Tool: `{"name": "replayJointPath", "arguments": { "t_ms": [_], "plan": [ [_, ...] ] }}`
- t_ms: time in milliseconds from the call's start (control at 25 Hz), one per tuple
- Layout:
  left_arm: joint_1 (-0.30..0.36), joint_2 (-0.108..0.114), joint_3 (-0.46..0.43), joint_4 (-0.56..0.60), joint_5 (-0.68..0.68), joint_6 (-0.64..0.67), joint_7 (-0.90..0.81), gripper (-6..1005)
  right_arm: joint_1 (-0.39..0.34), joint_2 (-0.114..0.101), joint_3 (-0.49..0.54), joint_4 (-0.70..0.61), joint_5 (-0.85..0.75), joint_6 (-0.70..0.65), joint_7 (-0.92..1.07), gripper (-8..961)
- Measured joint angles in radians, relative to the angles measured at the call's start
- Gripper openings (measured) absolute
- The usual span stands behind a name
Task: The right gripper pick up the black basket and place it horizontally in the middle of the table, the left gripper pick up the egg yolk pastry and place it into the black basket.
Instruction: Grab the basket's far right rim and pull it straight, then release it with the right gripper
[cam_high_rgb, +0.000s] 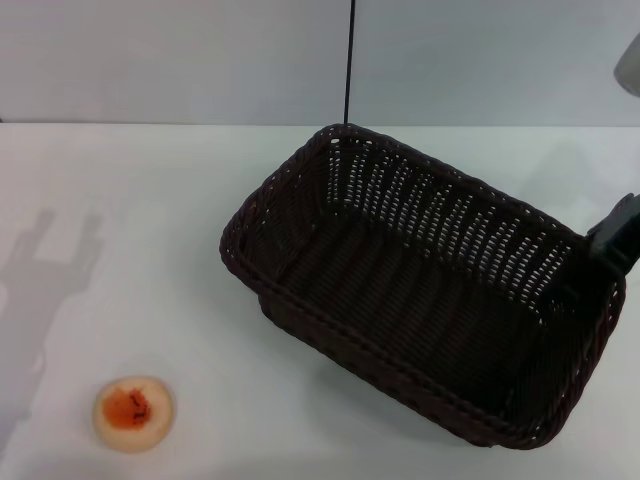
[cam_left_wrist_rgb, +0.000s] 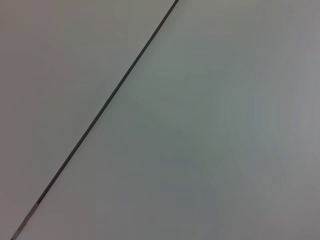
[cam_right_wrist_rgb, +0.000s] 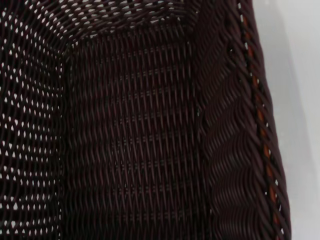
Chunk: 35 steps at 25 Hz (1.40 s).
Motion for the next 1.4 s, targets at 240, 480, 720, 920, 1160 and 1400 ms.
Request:
{"name": "replayJointPath", "arguments": {
  "t_ms": [240, 480, 720, 920, 1160, 1400],
  "plan": [
    [0.000, 0.000, 0.000, -0.001, 0.000, -0.004, -0.002, 695, -0.003, 0.005, 0.000, 0.001, -0.001, 0.012, -0.008, 584],
    [-0.002, -0.001, 0.000, -0.001, 0.000, -0.011, -0.010, 695, -0.005, 0.006, 0.004, 0.001, 0.002, 0.015, -0.009, 260],
    [-0.003, -0.002, 0.000, -0.001, 0.000, -0.011, -0.010, 695, -0.030, 0.002, 0.024, -0.027, 0.079, 0.017, -0.019, 233],
    [-0.003, -0.002, 0.000, -0.003, 0.000, -0.011, -0.011, 695, -0.055, -0.014, 0.083, -0.049, 0.196, 0.016, -0.038, 188],
    [-0.005, -0.002, 0.000, -0.003, 0.000, -0.011, -0.011, 695, -0.071, -0.034, 0.167, -0.041, 0.287, 0.010, -0.086, 177],
    [-0.009, -0.002, 0.000, -0.003, 0.000, -0.011, -0.018, 695, -0.098, -0.069, 0.201, -0.042, 0.411, -0.010, -0.169, 168]
  ]
}}
